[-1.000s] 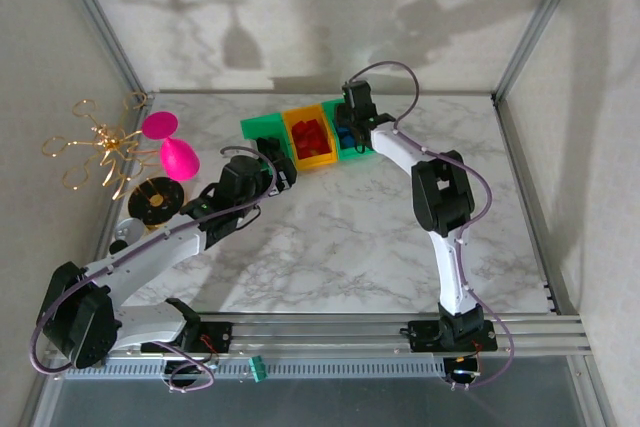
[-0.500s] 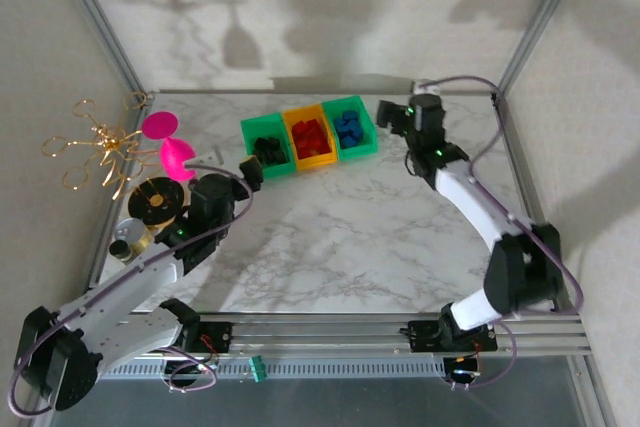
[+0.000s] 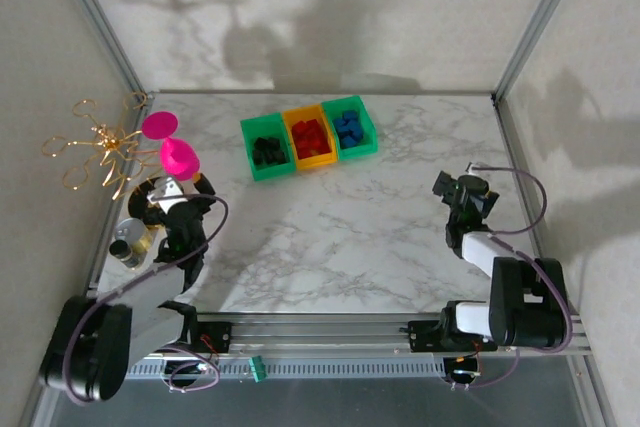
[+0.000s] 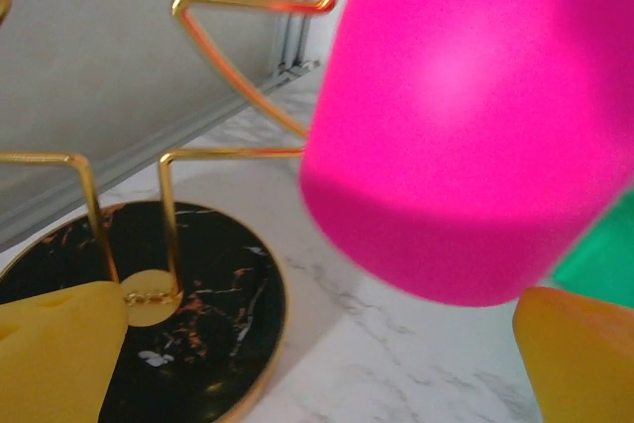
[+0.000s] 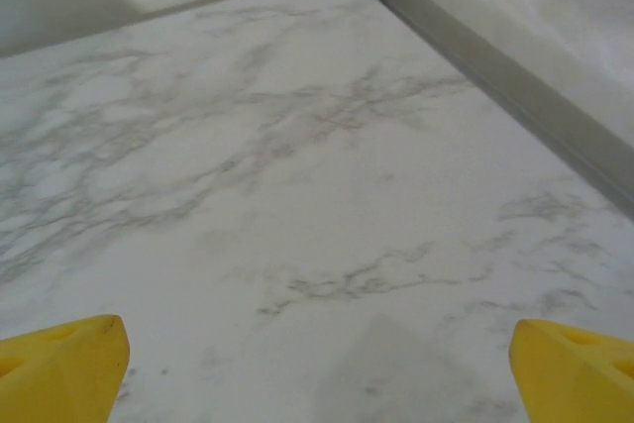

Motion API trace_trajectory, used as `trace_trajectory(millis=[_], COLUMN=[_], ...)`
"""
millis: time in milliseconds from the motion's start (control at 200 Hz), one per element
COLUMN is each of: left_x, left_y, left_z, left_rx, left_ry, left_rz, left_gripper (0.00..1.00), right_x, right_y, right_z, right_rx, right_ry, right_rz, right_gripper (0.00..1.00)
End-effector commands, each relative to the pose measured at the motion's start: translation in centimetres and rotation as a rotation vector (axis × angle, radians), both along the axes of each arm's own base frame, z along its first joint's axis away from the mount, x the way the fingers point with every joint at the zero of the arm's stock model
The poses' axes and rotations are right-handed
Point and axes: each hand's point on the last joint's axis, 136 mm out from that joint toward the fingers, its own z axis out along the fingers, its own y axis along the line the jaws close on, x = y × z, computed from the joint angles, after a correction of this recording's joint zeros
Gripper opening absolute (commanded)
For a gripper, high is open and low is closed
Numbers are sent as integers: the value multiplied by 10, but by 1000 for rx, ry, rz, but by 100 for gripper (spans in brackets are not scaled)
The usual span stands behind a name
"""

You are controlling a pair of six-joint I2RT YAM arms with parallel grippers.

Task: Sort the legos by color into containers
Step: Reset both arms

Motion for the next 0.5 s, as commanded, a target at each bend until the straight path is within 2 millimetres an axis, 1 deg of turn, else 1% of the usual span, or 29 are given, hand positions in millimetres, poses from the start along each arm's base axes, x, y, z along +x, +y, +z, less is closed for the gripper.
trace_trajectory(millis=[0, 15, 50, 75, 95, 100, 115, 185, 200, 205, 235, 250, 275, 310, 325, 335, 355, 400, 441, 491], left_x=[13, 14, 15, 15, 16, 16, 16, 22, 23, 24, 27, 28, 32, 35, 36, 37, 39, 41, 41, 42], left_y=[-7, -8, -7, -10, -11, -11, -11, -13, -13, -13, -14, -15, -16, -16, -15, -14, -13, -14, -14, -15], left_z=[22, 19, 19, 15, 17, 17, 15, 3, 0, -1, 1, 0, -5, -7, -6, -6, -7, -10, -8, -9], left_rx=[35, 39, 43, 45, 46, 46, 45, 41, 44, 44, 53, 52, 48, 47, 49, 50, 50, 51, 58, 56], left_ry=[-140, -133, -149, -144, -163, -163, -166, -146, -142, -142, -151, -141, -105, -93, -97, -97, -86, -62, -74, -62], left_rz=[-79, -82, -85, -109, -119, -122, -126, -142, -145, -146, -151, -155, -164, -160, -153, -149, -138, -134, -131, -134], left_gripper=[100, 100, 100, 100, 100, 100, 100, 100, 99, 99, 100, 100, 100, 100, 100, 100, 100, 100, 99, 100], right_x=[19, 21, 23, 23, 20, 20, 17, 15, 15, 12, 4, 2, -1, 1, 3, 7, 10, 9, 9, 8], right_y=[25, 27, 31, 34, 35, 35, 35, 35, 36, 37, 41, 42, 43, 43, 41, 40, 38, 39, 39, 40], right_z=[29, 29, 27, 32, 33, 37, 38, 35, 39, 33, 25, 27, 22, 27, 19, 20, 16, 20, 17, 18], right_rx=[-19, -20, -32, -54, -68, -73, -77, -70, -74, -73, -76, -81, -83, -90, -82, -78, -76, -84, -81, -90], right_ry=[-199, -198, -179, -210, -223, -243, -261, -266, -287, -273, -276, -298, -301, -329, -289, -283, -250, -278, -256, -268], right_rz=[157, 168, 201, 222, 232, 232, 231, 240, 250, 252, 278, 283, 292, 286, 277, 266, 258, 258, 259, 260], right_gripper=[99, 99, 99, 99, 98, 98, 99, 99, 99, 99, 99, 99, 99, 99, 99, 99, 99, 99, 99, 99])
